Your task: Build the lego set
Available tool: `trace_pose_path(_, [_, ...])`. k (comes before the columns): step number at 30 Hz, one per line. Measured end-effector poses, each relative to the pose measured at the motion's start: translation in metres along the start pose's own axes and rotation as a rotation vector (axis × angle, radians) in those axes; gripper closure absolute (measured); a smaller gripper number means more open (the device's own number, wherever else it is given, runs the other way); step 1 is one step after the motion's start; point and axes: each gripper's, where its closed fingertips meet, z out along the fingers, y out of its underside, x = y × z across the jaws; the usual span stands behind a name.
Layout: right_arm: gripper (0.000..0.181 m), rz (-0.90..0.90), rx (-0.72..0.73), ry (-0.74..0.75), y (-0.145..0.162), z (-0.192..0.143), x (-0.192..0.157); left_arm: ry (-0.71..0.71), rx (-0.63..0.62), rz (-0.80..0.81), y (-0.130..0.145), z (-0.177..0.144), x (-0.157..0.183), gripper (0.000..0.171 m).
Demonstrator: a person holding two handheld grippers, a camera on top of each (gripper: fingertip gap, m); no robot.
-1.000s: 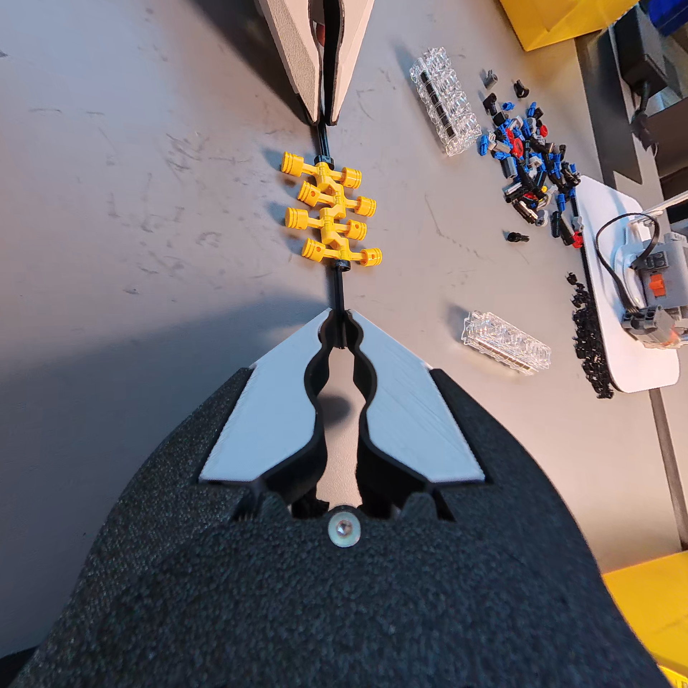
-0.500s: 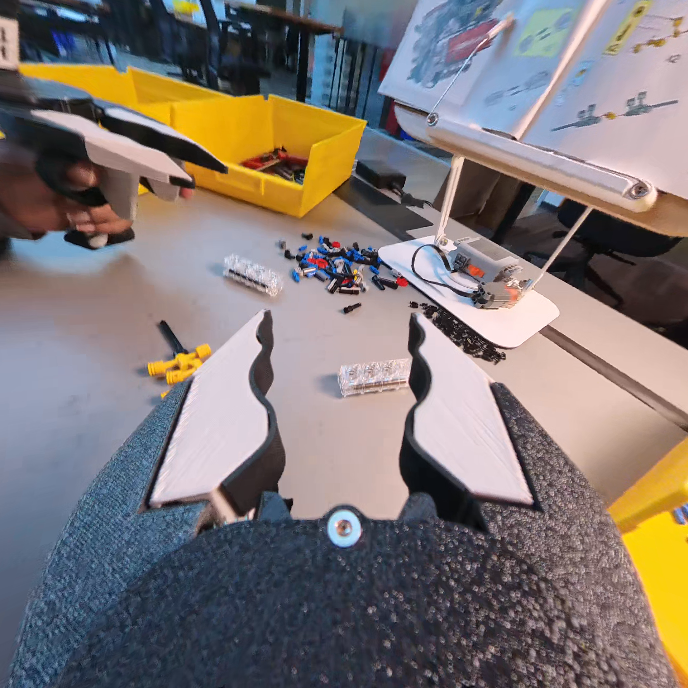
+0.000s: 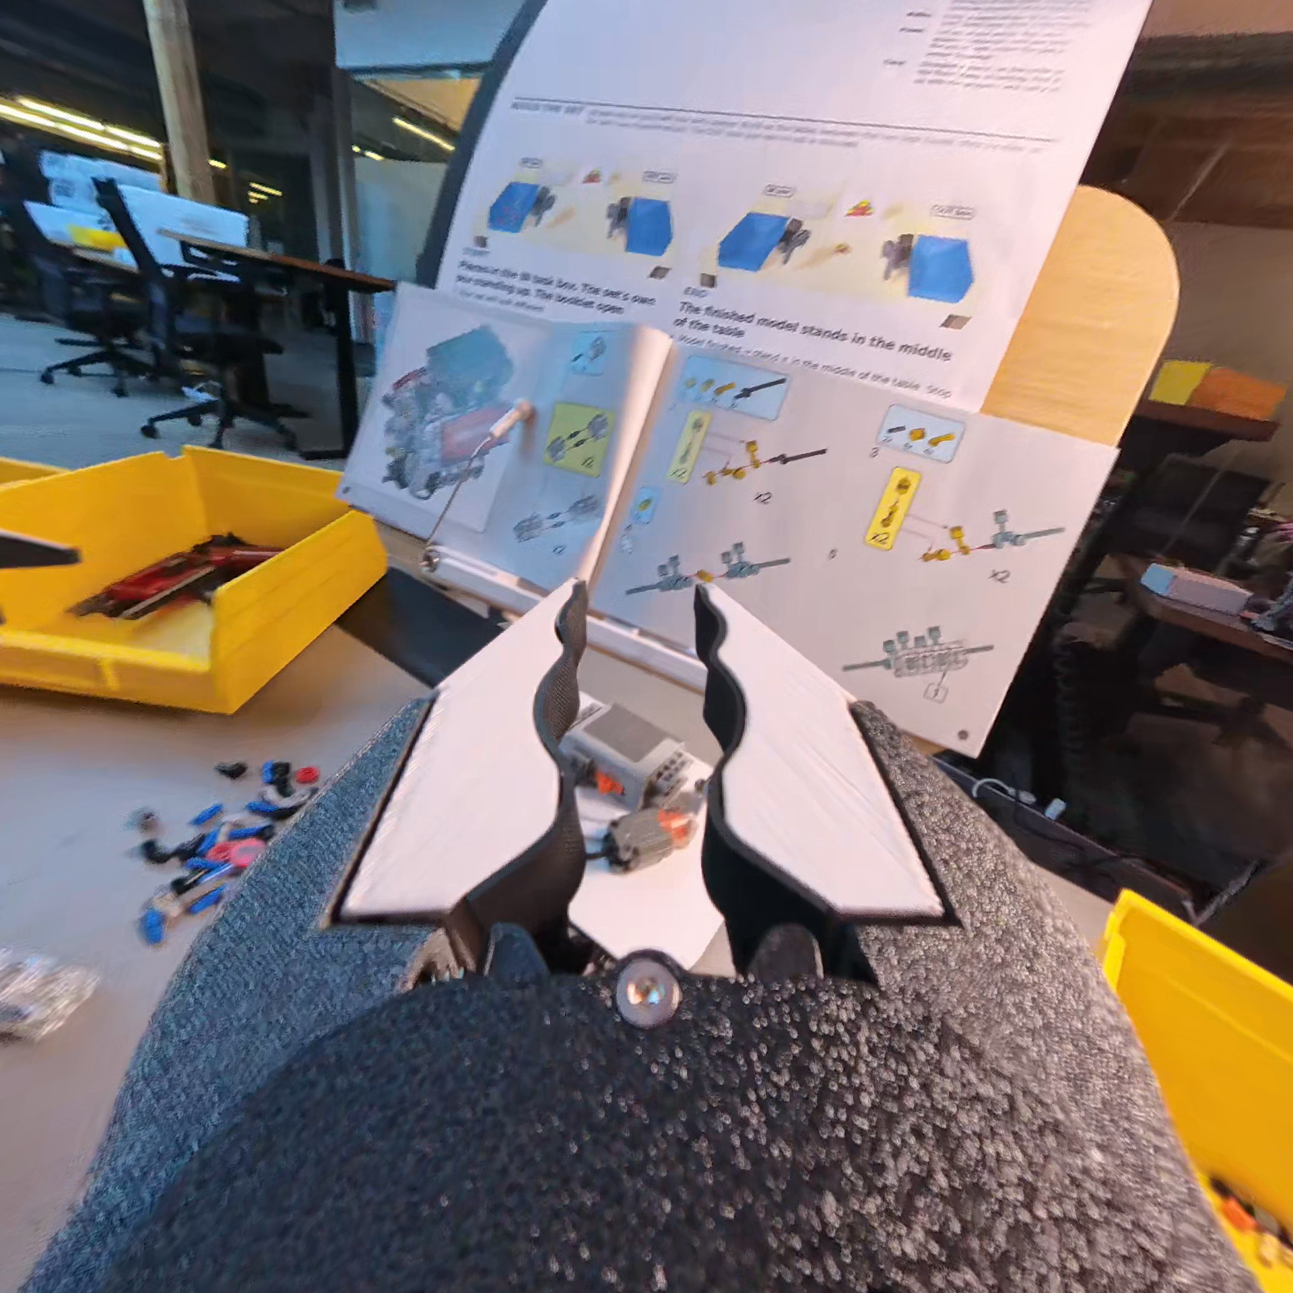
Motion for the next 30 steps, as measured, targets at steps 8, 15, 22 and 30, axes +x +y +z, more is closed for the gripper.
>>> trace_pose_path(8, [0.159, -0.030, -0.033, 0.019, 0.032, 0.053, 0.026, -0.066, -0.117, 0.117, 0.065, -0.005, -0.024, 0.134])
trace_pose_path(15, [0.155, -0.046, -0.064, 0.010, 0.053, 0.055, 0.026, -0.031, -0.136, 0.106, 0.075, 0.000, -0.018, 0.134])
trace_pose_path(22, [0.143, -0.045, -0.081, 0.039, 0.060, 0.053, 0.032, -0.035, -0.126, 0.117, 0.071, -0.002, -0.019, 0.134])
trace_pose_path(30, [0.134, -0.039, -0.107, 0.073, 0.067, 0.051, 0.039, -0.046, -0.118, 0.083, 0.069, -0.004, -0.025, 0.134])
